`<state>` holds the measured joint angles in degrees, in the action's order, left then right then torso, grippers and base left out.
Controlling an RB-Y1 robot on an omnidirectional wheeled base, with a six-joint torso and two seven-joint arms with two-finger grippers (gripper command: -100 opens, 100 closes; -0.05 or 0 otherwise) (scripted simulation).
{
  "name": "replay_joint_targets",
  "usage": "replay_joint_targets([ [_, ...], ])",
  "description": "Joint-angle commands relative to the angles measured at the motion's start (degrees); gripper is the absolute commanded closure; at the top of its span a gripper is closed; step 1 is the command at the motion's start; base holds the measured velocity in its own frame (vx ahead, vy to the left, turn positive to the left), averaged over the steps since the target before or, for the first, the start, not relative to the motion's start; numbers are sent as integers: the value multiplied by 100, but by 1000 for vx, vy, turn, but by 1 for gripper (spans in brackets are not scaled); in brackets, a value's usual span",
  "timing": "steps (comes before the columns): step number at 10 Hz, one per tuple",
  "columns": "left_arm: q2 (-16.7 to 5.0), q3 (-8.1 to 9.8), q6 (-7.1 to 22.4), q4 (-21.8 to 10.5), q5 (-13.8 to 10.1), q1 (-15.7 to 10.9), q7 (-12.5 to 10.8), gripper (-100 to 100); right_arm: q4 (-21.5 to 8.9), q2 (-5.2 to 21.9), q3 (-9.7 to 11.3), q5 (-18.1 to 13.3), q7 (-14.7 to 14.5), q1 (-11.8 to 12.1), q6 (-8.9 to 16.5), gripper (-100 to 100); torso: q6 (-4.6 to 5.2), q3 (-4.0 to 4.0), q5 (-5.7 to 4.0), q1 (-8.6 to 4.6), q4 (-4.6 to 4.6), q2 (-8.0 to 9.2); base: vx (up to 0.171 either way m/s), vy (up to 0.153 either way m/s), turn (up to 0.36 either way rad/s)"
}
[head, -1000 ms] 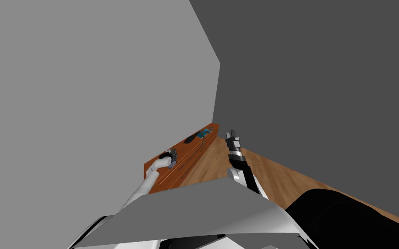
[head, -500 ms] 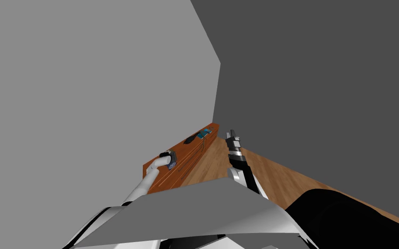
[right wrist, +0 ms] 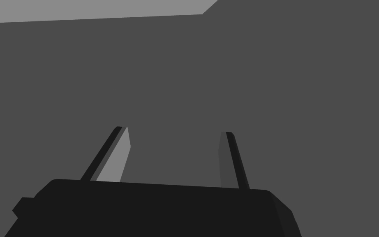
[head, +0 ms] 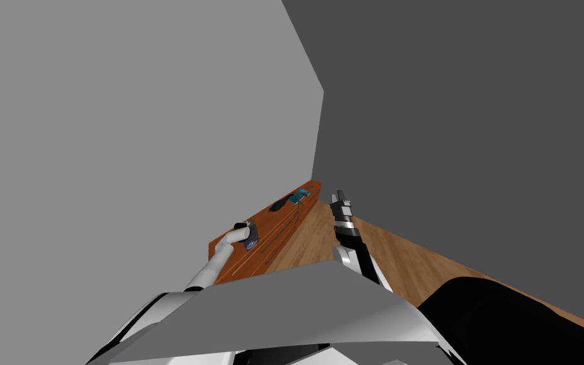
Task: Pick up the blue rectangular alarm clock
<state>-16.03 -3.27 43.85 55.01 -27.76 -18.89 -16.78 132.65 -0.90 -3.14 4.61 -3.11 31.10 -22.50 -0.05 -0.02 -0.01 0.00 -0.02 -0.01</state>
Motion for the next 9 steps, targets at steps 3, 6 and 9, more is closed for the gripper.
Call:
replay_joint_targets([
  [3,-66,87,387,-607,-251,-312,-125,-100,0,0,0,0,0,0,0,0,0,-1,0,2,0,-2,23,10,16],
  [6,-98,130,572,-871,-351,-442,-195,-100,0,0,0,0,0,0,0,0,0,-3,0,4,-1,-6,27,13,16],
  [9,-161,211,893,-1317,-526,-668,-317,-100,0,0,0,0,0,0,0,0,0,-1,1,2,-1,-2,20,12,23],
])
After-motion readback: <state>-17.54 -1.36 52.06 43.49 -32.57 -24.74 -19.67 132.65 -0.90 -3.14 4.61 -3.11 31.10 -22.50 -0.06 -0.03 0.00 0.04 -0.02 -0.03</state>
